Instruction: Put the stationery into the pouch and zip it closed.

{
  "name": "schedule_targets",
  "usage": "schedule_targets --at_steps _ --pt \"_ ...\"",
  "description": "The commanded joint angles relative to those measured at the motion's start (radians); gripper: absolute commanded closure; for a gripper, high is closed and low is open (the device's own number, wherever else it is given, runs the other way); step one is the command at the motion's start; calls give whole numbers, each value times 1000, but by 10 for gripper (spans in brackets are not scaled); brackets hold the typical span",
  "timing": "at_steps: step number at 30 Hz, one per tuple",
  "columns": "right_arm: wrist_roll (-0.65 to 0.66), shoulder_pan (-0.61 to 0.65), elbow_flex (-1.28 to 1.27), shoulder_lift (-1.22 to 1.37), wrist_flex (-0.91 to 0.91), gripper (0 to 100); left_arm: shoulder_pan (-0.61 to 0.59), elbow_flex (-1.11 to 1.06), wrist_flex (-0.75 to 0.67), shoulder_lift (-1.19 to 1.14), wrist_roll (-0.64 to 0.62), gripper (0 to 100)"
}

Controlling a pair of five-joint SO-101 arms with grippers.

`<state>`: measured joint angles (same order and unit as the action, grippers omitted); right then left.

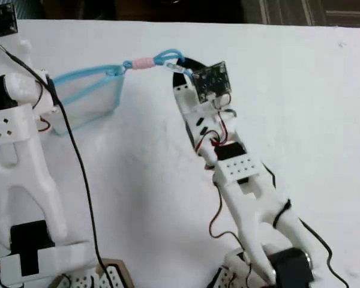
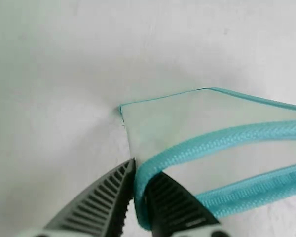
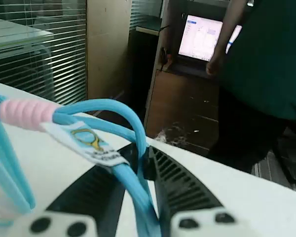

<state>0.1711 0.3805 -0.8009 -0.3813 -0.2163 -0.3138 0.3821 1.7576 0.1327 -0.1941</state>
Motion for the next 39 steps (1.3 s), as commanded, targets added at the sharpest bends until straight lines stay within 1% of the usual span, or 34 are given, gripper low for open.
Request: schedule_targets --at_steps 1,6,8,13,16,20,22,24,28,30,33,39 --pt "-9 -21 14 -120 10 981 4 35 -12 13 5 977" --pt "-8 -38 8 -251 44 981 4 35 -15 8 5 977" --pt "-8 -30 8 -308 134 981 4 35 -15 8 5 977" --pt "-9 16 8 -424 426 981 4 35 -15 8 5 977" --pt "-11 22 6 -481 515 981 4 35 -15 8 5 977" --pt "-11 27 5 -555 535 981 4 35 -15 8 5 977" --pt "-11 53 -14 -602 527 981 4 35 -15 8 5 977" --pt "-11 99 -40 -659 527 981 5 35 -15 8 5 977" --pt "-11 237 -114 -765 521 981 5 35 -15 8 5 977" --pt "-11 282 -149 -805 481 981 5 35 -15 8 5 977" --pt "-11 286 -167 -837 430 981 5 35 -14 8 5 977" --pt "-11 291 -164 -846 421 981 5 35 -12 8 5 977"
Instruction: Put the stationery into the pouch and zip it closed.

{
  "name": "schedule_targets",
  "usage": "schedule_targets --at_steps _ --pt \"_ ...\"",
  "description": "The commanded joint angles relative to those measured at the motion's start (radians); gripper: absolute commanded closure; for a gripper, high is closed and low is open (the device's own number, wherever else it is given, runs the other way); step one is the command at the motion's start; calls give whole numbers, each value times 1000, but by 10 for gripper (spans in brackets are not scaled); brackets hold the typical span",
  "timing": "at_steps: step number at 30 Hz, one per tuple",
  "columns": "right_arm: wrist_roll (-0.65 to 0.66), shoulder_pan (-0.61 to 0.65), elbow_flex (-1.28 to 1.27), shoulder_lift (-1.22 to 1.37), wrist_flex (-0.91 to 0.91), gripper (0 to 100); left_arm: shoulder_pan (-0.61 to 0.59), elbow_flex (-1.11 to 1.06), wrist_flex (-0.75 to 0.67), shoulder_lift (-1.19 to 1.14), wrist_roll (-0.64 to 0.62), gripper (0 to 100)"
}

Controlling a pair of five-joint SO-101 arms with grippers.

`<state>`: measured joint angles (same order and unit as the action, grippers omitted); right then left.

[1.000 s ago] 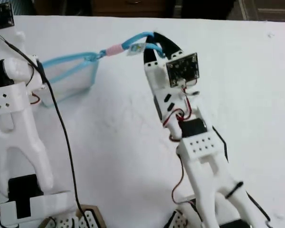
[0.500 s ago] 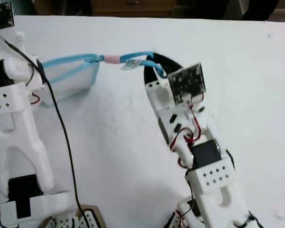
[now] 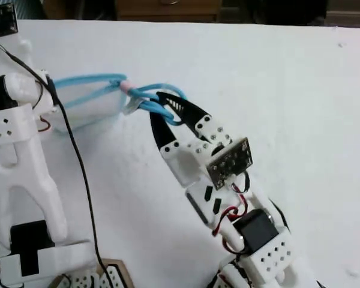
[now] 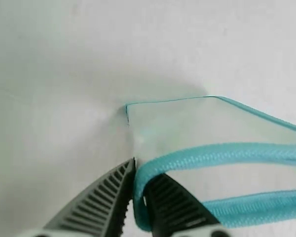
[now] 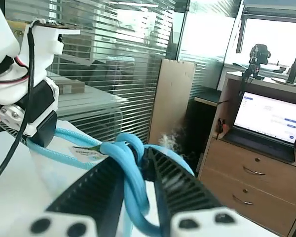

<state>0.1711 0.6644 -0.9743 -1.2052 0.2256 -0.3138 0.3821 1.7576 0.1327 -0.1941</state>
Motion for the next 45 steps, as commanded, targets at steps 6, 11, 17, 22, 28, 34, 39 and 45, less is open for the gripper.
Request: schedule_targets --at_steps 6,11,17,22,28,34,39,45 --pt "-8 -7 32 -24 -82 981 5 34 -15 8 5 977" --pt "-9 -81 126 -15 -166 981 5 35 -14 10 5 977" --pt "-3 -119 167 -15 -171 981 10 38 3 16 2 977" --pt "-8 -127 196 -15 -171 981 12 132 21 64 2 976" --pt "-9 -119 313 -12 -145 981 70 253 20 97 3 976" --pt "-144 -117 494 70 62 981 174 318 -20 70 3 937" --pt "-232 -111 623 168 202 981 226 325 -44 67 3 814" --pt "-221 15 678 272 269 981 269 422 -35 67 3 779"
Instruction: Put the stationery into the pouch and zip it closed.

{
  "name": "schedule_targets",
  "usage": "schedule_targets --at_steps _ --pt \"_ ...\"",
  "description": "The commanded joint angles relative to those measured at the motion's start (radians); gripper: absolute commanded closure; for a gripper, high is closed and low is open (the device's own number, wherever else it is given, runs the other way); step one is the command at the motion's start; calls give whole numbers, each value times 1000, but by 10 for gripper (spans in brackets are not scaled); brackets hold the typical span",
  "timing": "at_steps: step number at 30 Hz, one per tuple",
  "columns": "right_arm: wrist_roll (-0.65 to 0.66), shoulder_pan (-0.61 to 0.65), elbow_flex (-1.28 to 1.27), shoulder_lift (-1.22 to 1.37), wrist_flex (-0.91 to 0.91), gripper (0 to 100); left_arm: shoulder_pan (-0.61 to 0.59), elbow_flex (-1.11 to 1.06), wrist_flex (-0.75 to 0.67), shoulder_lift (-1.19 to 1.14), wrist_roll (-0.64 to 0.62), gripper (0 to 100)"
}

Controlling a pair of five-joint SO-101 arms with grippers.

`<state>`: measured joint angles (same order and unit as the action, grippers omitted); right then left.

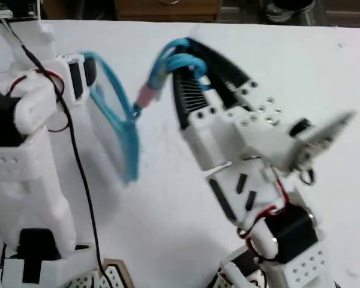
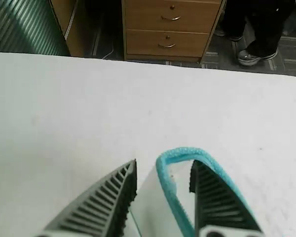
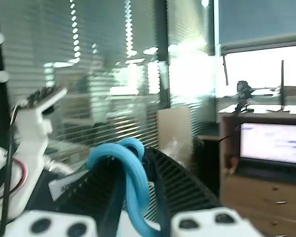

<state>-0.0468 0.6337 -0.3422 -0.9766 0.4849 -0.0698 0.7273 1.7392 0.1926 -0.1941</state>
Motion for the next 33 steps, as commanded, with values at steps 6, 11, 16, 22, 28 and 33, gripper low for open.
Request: schedule_targets --at_steps 6,11,16,22,28,33 --pt "-5 62 46 202 -33 981 85 124 20 7 40 746" --pt "-6 64 48 260 -87 981 19 143 38 19 12 743" --pt "-9 64 84 271 -101 981 -122 175 46 151 -25 743" --pt "-9 62 207 375 -97 981 -174 -5 48 499 -23 744" --pt "-6 59 345 501 -94 981 -105 -430 41 894 72 744" --pt "-6 64 404 572 -94 981 -79 -787 25 1102 204 741"
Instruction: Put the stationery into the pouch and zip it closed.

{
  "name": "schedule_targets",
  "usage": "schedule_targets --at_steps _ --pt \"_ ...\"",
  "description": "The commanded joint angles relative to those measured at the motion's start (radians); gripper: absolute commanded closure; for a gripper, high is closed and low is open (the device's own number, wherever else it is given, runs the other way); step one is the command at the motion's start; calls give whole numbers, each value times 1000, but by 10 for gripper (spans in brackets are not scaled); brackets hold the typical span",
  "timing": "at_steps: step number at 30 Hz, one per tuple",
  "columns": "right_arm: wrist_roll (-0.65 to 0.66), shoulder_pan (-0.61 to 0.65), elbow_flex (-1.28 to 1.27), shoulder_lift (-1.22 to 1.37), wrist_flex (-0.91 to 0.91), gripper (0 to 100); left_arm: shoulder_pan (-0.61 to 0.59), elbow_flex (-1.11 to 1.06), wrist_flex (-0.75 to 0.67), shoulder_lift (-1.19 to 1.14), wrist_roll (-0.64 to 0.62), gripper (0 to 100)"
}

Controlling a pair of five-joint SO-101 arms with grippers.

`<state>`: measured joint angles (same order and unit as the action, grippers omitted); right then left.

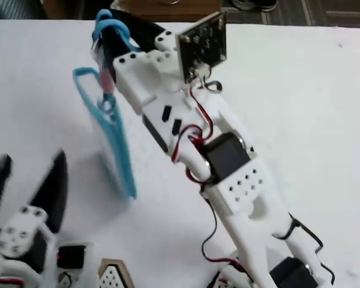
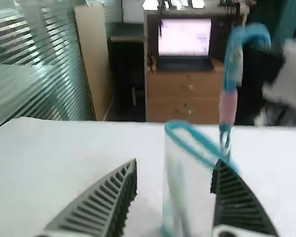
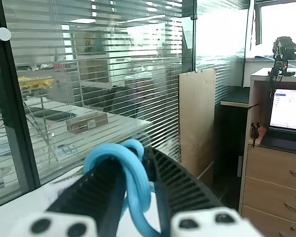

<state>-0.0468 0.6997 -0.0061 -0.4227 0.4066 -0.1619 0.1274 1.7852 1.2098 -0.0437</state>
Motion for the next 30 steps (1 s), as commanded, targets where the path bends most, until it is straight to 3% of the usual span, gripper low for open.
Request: schedule_targets --at_steps 1,9,17,24,30 --pt "-6 -2 77 30 -16 981 18 -236 -26 111 63 740" --pt "-6 15 167 67 -16 981 39 -482 -169 163 -78 710" --pt "-6 21 170 108 -16 981 311 -612 -324 163 -216 713" --pt "-9 25 239 143 -5 981 321 -721 -456 160 -239 714" --pt "-11 68 405 229 110 981 323 -781 -528 160 -241 714"
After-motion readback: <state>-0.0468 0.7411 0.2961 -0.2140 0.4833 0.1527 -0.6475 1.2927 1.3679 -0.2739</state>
